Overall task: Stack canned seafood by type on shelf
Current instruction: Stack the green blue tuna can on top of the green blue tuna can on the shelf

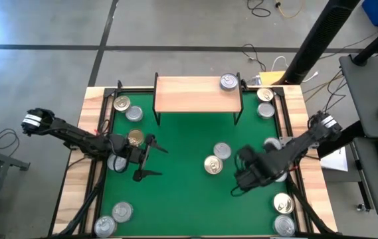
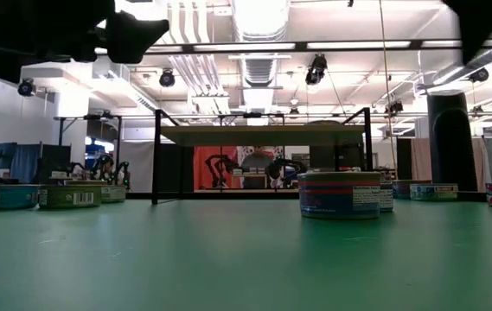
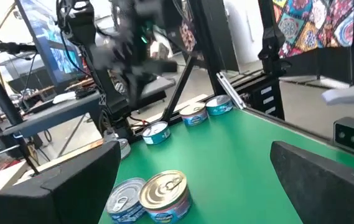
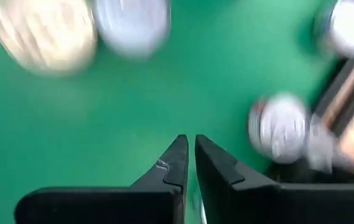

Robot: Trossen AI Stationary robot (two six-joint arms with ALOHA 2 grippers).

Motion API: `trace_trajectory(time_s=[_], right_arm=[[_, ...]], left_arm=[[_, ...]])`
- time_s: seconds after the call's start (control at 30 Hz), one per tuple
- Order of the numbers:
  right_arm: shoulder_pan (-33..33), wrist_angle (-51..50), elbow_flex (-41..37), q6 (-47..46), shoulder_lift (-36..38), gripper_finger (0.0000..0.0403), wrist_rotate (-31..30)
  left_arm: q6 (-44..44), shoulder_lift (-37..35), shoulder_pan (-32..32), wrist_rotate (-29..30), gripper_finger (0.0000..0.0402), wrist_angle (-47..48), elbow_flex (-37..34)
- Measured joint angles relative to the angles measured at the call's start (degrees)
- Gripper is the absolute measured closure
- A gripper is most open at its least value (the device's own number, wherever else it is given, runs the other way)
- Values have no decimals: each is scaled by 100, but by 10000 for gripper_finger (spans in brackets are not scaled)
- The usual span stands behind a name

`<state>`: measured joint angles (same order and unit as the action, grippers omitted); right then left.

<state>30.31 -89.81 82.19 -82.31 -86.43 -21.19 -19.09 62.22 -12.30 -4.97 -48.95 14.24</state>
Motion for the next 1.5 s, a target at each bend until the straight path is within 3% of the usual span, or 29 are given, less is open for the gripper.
trace_trajectory(time_s=[0.13,0.23,0.47,0.63,0.73,0.87,1.0,1.1,1.27,1.5], right_arm=[[-260,248,-56,-156,601,381,-1268],[-396,657,-209,90,887,381,-1876],[-460,2744,-774,2063,1094,381,-2090],[-460,4356,-1029,4256,717,381,-1793],[-460,4536,-1038,5532,432,381,-1368],[-464,4513,-1062,6068,204,381,-1471],[-475,4467,-1218,6288,101,381,-1515],[-472,4358,-1449,6308,91,381,-1504],[-475,4361,-1962,6736,165,381,-1529],[-541,4485,-2336,7192,341,380,-2086]], left_arm=[[-131,1,71,4,3,162,4],[-127,-11,104,43,3,505,6],[296,-31,99,1144,3,1607,260],[1261,-31,-13,1517,3,3520,838],[2129,-19,-67,1685,4,5194,1407],[3387,165,-126,2236,24,7536,2186],[4689,548,-159,3101,76,9436,2834],[5431,895,-157,3431,132,10255,3179],[6474,1617,-42,3553,245,11297,3498],[7175,2717,46,3035,389,12247,3402]])
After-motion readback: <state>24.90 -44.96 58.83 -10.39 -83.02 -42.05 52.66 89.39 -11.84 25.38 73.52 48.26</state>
